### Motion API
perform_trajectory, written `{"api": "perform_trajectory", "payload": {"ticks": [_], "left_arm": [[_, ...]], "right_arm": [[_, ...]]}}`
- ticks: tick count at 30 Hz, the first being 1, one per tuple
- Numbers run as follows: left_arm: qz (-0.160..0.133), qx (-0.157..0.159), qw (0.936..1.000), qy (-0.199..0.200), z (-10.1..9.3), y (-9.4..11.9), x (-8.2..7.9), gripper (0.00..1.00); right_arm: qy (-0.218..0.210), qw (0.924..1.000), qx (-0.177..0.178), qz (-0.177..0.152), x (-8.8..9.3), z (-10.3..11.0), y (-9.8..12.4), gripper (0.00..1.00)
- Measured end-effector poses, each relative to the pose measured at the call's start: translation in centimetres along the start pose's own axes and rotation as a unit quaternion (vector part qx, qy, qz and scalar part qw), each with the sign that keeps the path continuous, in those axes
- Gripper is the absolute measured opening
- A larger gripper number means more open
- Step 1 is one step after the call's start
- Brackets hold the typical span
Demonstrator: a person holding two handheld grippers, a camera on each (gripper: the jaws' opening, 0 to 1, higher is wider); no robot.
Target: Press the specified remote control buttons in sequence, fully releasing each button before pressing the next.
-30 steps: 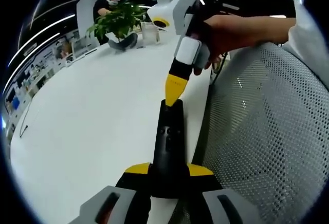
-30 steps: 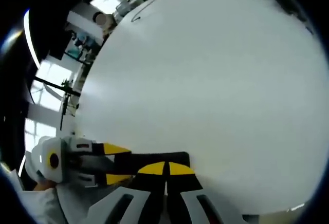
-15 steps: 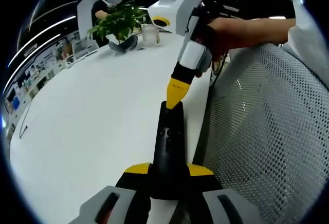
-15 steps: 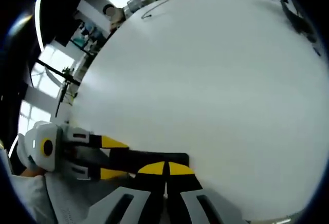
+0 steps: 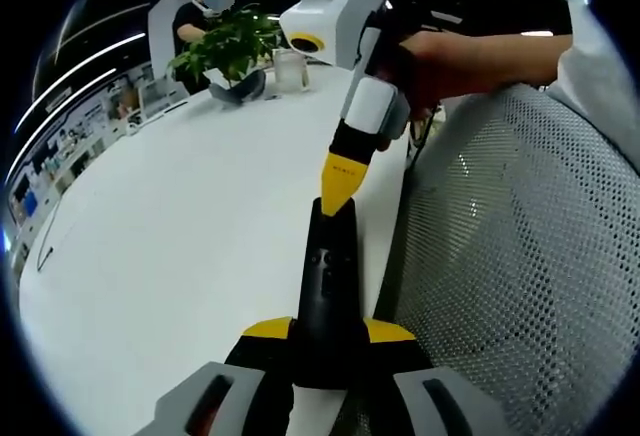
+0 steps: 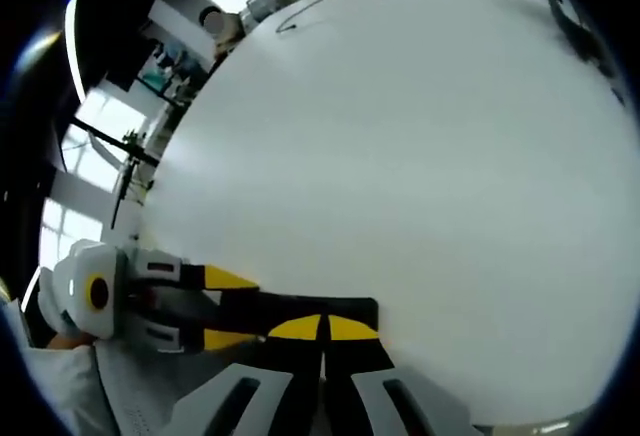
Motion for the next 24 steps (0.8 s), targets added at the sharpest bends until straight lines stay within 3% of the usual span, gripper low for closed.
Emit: {"api": "perform_trajectory", "payload": {"ticks": [5,24], "left_arm": [[0.001,0.002,1.0000,-0.002,0.02,-0.02,-0.02,0.24],[-0.002,0.004,1.0000,0.002,0.00,-0.08,-0.03,0.24]], "right_arm": [[-0.016,0.9996,-0.023,0.000,-0.03,0.26,0.10,0.00],[0.013,0.9998,-0.004,0.013,0.24,0.44,-0.31,0.00]]}}
Point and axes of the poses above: the point that each gripper's makers call its tool centre point, and the gripper's own axes: y roughly backward along the fingers, z roughly to its left, x roughly out of its underside, the point moved 9 cm from there along y, roughly backward along the fingers, and after that the axes turned 1 degree about -x, right-handed, at the moved point
